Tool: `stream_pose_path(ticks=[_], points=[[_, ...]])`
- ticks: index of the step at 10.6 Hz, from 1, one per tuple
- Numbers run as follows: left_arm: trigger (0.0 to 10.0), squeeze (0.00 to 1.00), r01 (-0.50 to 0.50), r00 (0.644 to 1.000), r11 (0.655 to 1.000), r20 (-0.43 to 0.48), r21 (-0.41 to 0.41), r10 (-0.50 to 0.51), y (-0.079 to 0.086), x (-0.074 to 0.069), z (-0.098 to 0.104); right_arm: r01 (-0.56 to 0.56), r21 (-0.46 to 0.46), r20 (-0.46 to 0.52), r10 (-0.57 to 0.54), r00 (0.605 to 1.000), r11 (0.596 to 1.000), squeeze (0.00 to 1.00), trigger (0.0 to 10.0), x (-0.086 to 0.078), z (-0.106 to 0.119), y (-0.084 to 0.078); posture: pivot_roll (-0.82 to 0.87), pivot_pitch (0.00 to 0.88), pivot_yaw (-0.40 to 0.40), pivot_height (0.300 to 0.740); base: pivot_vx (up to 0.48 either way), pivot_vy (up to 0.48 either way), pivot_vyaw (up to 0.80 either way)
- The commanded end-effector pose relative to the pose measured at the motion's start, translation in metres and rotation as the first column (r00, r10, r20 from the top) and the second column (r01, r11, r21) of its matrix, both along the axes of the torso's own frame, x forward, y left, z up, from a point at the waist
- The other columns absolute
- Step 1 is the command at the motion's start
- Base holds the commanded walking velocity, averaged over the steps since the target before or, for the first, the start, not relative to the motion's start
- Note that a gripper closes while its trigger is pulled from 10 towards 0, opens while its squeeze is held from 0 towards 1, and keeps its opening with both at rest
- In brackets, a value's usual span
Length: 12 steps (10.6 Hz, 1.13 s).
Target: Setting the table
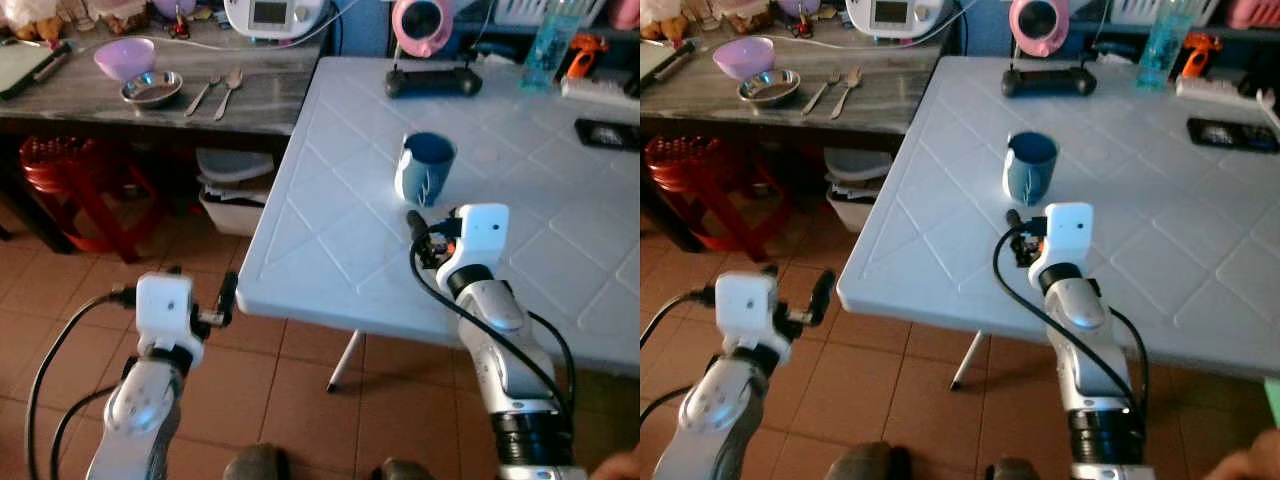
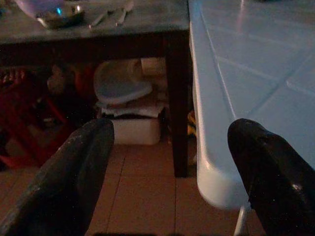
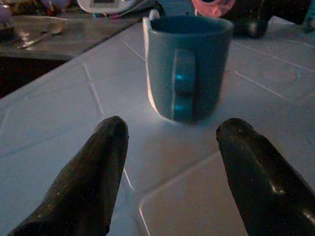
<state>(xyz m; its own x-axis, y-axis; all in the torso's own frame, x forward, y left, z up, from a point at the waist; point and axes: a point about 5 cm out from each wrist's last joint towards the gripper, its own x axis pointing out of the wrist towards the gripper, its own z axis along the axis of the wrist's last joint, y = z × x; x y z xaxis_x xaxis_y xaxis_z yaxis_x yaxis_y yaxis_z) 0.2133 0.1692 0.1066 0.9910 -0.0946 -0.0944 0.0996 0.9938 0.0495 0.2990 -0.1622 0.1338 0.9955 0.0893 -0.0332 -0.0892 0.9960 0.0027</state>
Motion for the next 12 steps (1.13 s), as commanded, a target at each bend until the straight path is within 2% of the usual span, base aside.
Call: stream_pose_path(ticks=[1,5,8,10,12], points=[[10.0,0.00,0.001,1.000,1.000,0.003,0.003,-0.001,0.003,-0.001,0.004,0.009,-0.010,0.016,-0.009,1.000,1.000,0.00,10.0,0.003,0.003,-0.001,0.03,0.134,0.071,0.740,0.000,0.000,0.00],[10.0,0.00,0.024,1.000,1.000,-0.017,0.010,-0.023,0.002,-0.006,0.007,0.043,-0.033,0.050,-0.042,0.998,0.999,0.00,10.0,0.013,0.012,-0.010,0.04,0.174,0.096,0.740,0.000,0.000,0.00],[10.0,0.00,0.026,0.999,0.999,-0.029,0.018,-0.026,0.003,-0.007,0.008,0.000,-0.045,0.069,0.003,0.998,0.999,0.00,10.0,0.022,0.019,-0.006,0.04,0.186,0.095,0.740,0.000,0.000,0.00],[10.0,0.00,0.020,0.999,0.999,-0.041,0.028,-0.019,0.004,-0.008,0.006,-0.065,-0.066,0.094,0.071,0.993,0.996,0.00,10.0,0.030,0.028,0.002,0.04,0.191,0.093,0.740,0.000,0.000,0.00],[10.0,0.00,0.022,0.999,1.000,-0.045,0.023,-0.021,0.003,-0.008,0.006,-0.061,-0.086,0.119,0.071,0.990,0.994,0.00,10.0,0.038,0.037,-0.002,0.05,0.194,0.093,0.740,0.000,0.000,0.00]])
